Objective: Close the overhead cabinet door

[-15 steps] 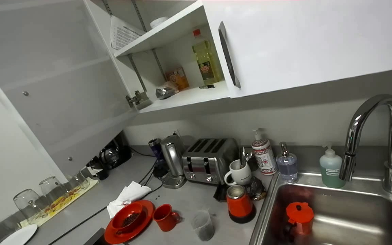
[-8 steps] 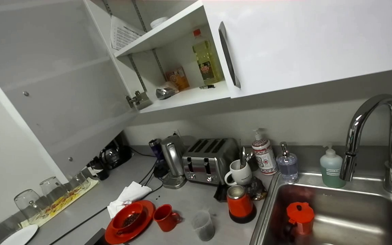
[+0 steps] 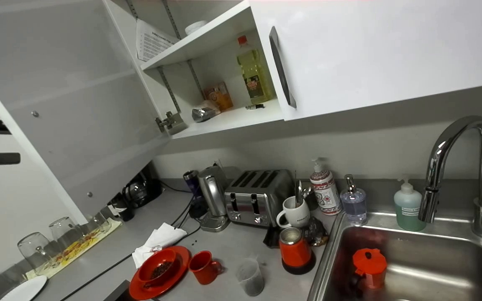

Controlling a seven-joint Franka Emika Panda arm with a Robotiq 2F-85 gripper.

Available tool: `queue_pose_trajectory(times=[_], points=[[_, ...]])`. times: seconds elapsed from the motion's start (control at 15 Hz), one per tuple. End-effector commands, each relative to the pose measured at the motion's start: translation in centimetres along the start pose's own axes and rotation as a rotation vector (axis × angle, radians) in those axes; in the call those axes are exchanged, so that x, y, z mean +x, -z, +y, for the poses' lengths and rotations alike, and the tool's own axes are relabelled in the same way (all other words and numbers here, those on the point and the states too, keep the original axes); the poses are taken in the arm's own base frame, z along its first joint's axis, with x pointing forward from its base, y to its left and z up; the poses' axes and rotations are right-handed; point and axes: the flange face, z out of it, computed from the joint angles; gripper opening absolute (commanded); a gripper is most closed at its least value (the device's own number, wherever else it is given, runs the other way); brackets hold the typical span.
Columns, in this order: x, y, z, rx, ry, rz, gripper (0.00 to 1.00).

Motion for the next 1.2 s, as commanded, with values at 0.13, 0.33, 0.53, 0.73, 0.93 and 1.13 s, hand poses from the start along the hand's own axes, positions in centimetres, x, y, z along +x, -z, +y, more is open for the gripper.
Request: queue_pose_trajectory(times=[0.13, 0.33, 0.53, 0.73, 0.93, 1.13], points=[[0.1, -2.9, 2.7, -0.007, -0.027, -0.045, 1.00], [-0.2, -3.7, 4.4, -0.011, -0.062, -0.060, 1.00], [-1.2, -4.7, 6.6, -0.004, -0.113, -0.072, 1.00], [-2.5, -5.8, 8.7, 0.002, -0.161, -0.088, 1.00], [-3.6, -6.7, 9.8, 0.020, -0.183, -0.092, 1.00], [-3.9, -6.6, 9.0, 0.026, -0.169, -0.085, 1.00]])
